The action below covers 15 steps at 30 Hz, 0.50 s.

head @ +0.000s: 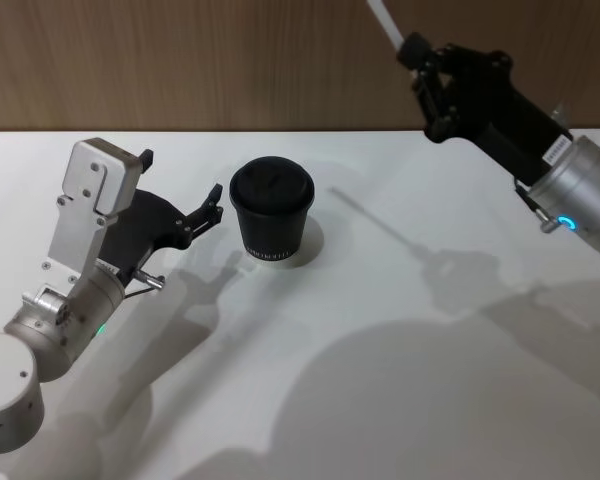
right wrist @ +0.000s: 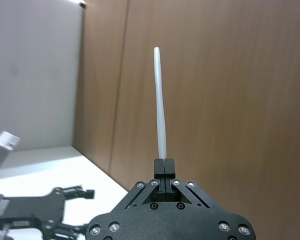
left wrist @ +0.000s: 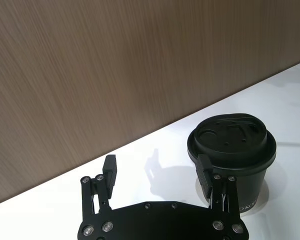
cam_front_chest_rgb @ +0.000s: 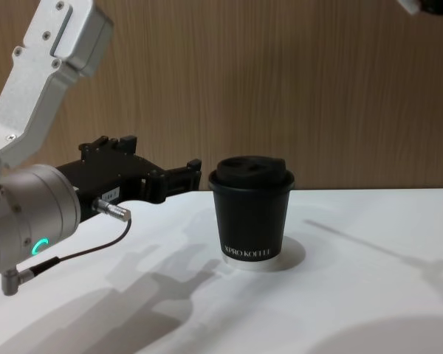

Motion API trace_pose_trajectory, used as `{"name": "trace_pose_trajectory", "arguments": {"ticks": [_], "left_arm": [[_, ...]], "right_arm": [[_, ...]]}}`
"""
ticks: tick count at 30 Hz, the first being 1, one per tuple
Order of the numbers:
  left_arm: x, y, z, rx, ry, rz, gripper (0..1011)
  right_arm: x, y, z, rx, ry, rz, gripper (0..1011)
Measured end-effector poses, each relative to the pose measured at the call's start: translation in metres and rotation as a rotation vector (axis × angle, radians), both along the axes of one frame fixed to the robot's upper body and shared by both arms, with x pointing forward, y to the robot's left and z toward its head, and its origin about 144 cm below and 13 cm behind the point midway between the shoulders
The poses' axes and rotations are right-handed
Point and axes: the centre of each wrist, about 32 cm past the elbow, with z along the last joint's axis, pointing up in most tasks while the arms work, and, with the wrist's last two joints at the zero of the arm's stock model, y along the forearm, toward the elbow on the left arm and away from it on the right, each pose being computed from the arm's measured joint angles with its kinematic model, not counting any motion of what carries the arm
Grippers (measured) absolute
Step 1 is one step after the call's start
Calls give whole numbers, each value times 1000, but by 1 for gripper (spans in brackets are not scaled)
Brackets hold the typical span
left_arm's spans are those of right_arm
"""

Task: Pick up the straw with one hand, pass it to the other hand, and insert it into the cup.

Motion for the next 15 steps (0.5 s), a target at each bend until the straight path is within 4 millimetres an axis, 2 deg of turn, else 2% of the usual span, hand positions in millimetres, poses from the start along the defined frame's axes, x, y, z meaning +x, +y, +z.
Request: {"name": "trace_pose_trajectory", "arguments": {"ticks": [15], "left_arm": [[0,0,0,0,0,0,1002]], "right_arm": [[24,29,-2,32,24,178,2]]}}
